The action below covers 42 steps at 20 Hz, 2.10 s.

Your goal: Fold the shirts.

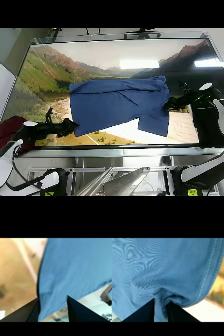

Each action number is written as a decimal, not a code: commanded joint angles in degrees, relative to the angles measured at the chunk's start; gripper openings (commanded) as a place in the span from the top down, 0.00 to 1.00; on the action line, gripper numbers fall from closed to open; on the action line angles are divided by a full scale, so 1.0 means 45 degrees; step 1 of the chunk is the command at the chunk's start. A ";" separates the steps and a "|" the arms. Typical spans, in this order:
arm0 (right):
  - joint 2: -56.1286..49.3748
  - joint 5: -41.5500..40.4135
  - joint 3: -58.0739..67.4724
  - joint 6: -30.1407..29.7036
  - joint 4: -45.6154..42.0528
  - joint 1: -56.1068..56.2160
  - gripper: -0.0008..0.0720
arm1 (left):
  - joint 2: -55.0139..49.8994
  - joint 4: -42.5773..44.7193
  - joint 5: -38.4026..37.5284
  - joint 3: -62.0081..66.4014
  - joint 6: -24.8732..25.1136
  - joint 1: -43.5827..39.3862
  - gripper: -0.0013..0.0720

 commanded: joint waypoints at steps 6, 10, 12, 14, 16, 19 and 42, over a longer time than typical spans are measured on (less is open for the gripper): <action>0.0058 0.0452 0.0019 -0.0034 -0.0005 -0.0010 0.68 | -0.2613 -0.0534 -0.0340 0.2997 0.0112 -0.3099 0.95; 0.1054 0.0991 0.0034 -0.0170 0.0044 -0.0010 0.97 | -0.1365 -0.0588 -0.1671 0.3920 0.0058 -0.2487 0.95; 0.2327 0.1331 0.0053 -0.0136 0.0554 -0.0015 0.97 | -0.0107 -0.0714 -0.2778 0.4823 -0.0063 -0.2016 0.95; 0.4231 0.1695 0.0228 -0.0141 0.1758 -0.0015 0.97 | 0.1282 -0.2127 -0.4046 0.5969 0.0185 -0.1447 0.95; 0.6572 0.1559 0.0525 -0.0136 0.3876 -0.0024 0.97 | 0.2569 -0.5003 -0.5129 0.7300 0.0699 -0.0622 0.95; 1.0540 0.0015 0.0981 -0.0131 0.7529 -0.0024 0.97 | 0.3954 -0.9753 -0.6562 0.9656 0.1530 0.1020 0.95; 0.3745 -0.1967 0.3458 -0.0573 0.5217 0.0525 0.97 | -0.3172 -0.3857 -0.3196 1.0992 0.2312 -0.1010 0.95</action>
